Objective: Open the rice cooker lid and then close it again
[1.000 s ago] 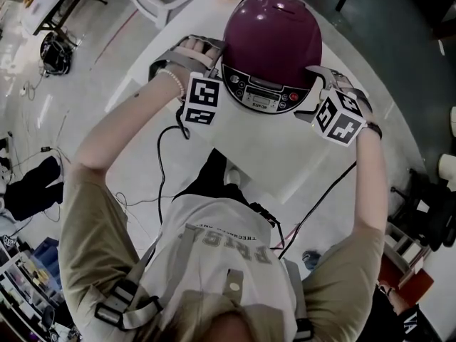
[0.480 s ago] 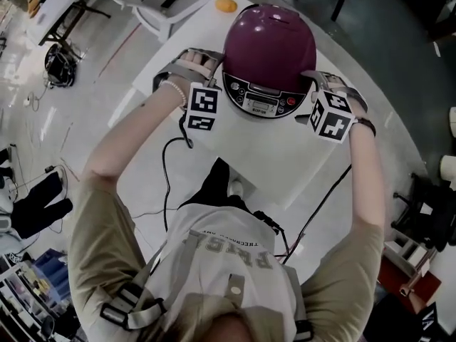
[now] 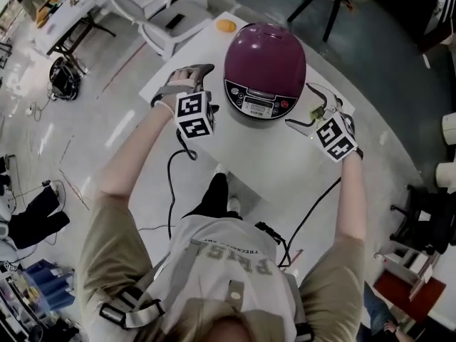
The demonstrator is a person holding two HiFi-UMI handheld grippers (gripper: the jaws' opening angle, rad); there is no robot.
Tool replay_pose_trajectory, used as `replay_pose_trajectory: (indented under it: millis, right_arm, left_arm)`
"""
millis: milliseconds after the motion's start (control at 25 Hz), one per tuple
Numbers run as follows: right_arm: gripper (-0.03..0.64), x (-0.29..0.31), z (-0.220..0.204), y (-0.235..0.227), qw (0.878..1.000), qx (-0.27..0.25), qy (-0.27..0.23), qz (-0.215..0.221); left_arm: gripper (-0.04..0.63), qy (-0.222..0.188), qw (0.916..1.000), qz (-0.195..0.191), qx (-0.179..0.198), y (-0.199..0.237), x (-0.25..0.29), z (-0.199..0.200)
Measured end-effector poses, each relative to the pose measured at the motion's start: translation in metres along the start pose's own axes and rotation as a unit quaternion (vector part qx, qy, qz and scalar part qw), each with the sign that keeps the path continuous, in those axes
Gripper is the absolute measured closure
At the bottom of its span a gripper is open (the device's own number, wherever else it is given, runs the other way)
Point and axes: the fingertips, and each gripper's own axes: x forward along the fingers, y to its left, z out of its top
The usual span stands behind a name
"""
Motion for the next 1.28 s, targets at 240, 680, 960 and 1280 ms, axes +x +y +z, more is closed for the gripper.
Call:
replay_pose_trajectory:
  millis: [240, 680, 960, 1280]
  right_arm:
    - [0.153, -0.052, 0.032, 0.015, 0.982, 0.081, -0.125, -0.115]
    - [0.206, -0.087, 0.04, 0.065, 0.916, 0.189, -0.191, -0.297]
    - [0.444, -0.104, 0.047, 0.081, 0.88, 0.243, -0.223, -0.341]
    - [0.597, -0.114, 0.055, 0.086, 0.855, 0.257, -0.24, -0.381]
  left_arm:
    - [0.095, -0.094, 0.9827, 0.041, -0.155, -0.022, -0.051, 0.028]
    - [0.329, -0.216, 0.9127, 0.188, -0.292, -0.051, -0.127, 0.086]
    - [0.485, -0.217, 0.8682, 0.251, -0.368, -0.06, -0.144, 0.078]
    - [0.586, -0.215, 0.8253, 0.285, -0.437, -0.061, -0.157, 0.063]
